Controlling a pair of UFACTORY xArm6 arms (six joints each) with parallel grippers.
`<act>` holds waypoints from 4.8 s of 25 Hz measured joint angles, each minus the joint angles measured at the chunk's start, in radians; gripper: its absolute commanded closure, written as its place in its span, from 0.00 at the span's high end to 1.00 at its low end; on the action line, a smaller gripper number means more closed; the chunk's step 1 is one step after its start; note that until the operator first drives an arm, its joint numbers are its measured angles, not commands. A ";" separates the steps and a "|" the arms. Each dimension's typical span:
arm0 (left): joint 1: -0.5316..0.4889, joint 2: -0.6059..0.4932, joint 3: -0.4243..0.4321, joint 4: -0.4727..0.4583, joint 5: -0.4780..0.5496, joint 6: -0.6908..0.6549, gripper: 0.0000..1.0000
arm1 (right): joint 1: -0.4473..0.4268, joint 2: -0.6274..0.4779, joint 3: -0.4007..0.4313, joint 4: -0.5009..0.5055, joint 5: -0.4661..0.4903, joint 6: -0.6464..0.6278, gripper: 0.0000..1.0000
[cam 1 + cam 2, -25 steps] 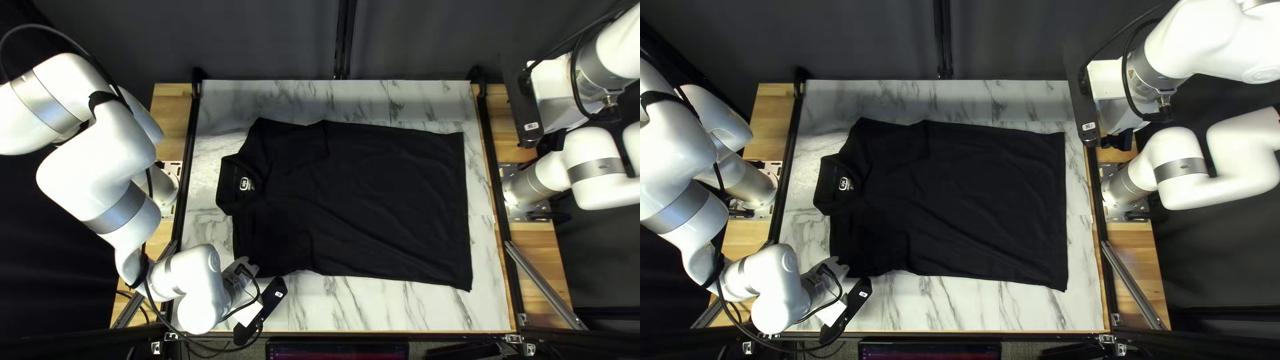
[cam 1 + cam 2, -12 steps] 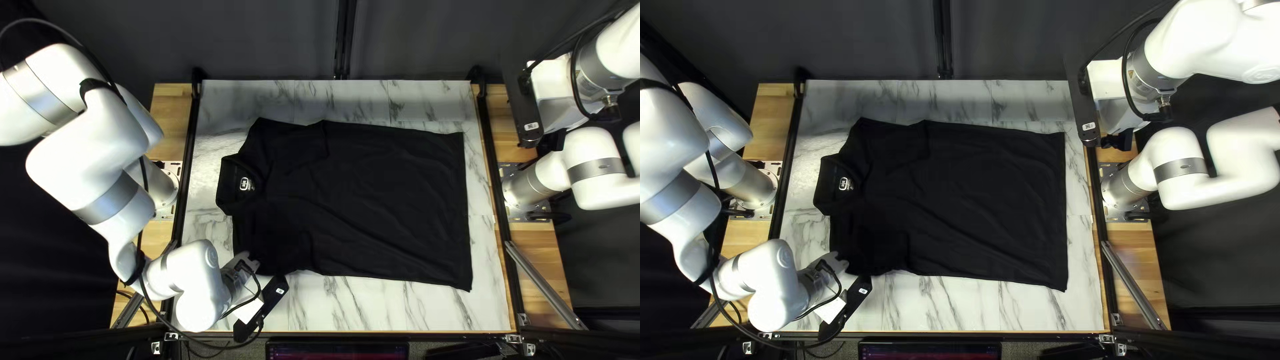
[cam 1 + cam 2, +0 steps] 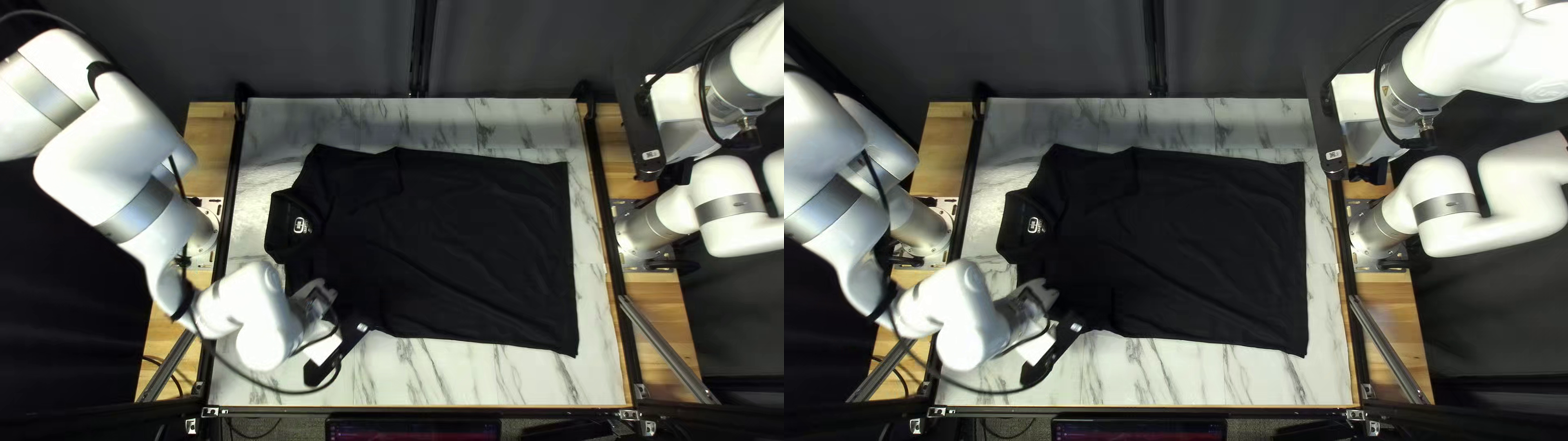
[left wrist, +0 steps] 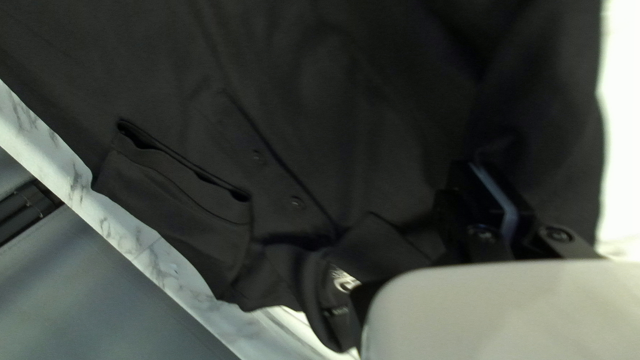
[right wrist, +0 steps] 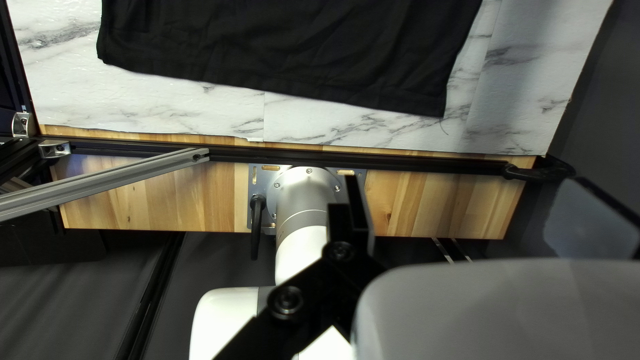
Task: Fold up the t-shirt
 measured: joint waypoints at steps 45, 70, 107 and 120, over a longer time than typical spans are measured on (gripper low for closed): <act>-0.180 0.046 0.041 -0.122 -0.023 -0.248 0.00 | 0.000 0.000 0.000 0.000 0.000 0.000 1.00; -0.229 0.010 -0.123 -0.127 0.217 -0.192 0.00 | 0.000 0.000 0.000 0.000 0.000 0.000 1.00; -0.176 0.028 0.002 -0.146 -0.054 -0.334 0.82 | 0.000 0.000 0.000 0.000 0.000 0.000 1.00; -0.150 0.041 0.001 -0.113 -0.064 -0.316 0.29 | 0.000 0.000 0.000 0.000 0.000 0.000 1.00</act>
